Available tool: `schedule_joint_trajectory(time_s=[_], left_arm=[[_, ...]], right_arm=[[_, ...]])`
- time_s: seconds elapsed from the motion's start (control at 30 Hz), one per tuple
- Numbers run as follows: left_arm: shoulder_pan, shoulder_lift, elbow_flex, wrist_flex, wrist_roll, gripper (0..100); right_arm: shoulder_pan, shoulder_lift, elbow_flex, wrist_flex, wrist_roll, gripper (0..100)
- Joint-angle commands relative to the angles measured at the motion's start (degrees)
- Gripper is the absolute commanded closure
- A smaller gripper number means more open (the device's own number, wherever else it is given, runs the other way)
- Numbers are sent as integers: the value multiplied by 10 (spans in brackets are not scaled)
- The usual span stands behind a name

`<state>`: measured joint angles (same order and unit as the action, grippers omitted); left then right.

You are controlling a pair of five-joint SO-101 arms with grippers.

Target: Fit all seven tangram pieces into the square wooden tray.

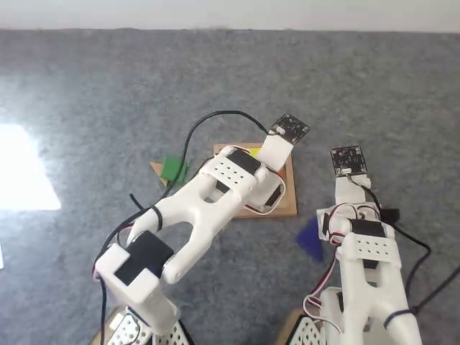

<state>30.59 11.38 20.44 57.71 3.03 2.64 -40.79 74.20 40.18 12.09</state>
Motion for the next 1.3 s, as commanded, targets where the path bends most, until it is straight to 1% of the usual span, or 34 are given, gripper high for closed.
schedule_joint_trajectory(time_s=[0.0, 0.1, 0.23, 0.4, 0.5, 0.7, 0.83, 0.93, 1.17, 1.2, 1.27], left_arm=[[8, 11, -8, -33, -4, 907], [7, 54, -36, -34, -4, 907], [7, 101, -106, 2, -4, 907], [5, 144, -175, 3, -5, 907], [4, 157, -190, 2, -18, 907], [3, 156, -206, 4, -20, 907], [-18, 116, -195, 3, -4, 907], [-34, 67, -169, 1, -5, 907], [-38, -74, -80, 4, -2, 902], [-47, -94, -65, 9, 1, 902], [-92, -133, -40, 33, 9, 899]], right_arm=[[-6, -11, -4, -8, 5, 479], [-6, -11, -4, -8, 5, 479], [-6, -11, -4, -9, 6, 479], [-6, -11, -4, -9, 6, 479], [-7, -11, -4, -9, 6, 479], [-7, -11, -4, -10, 6, 479], [-7, -11, -4, -10, 6, 479], [-7, -11, -4, -10, 6, 479], [-7, -11, -4, -10, 6, 479], [-7, -11, -4, -10, 6, 479], [-7, -11, -4, -8, 6, 479]])
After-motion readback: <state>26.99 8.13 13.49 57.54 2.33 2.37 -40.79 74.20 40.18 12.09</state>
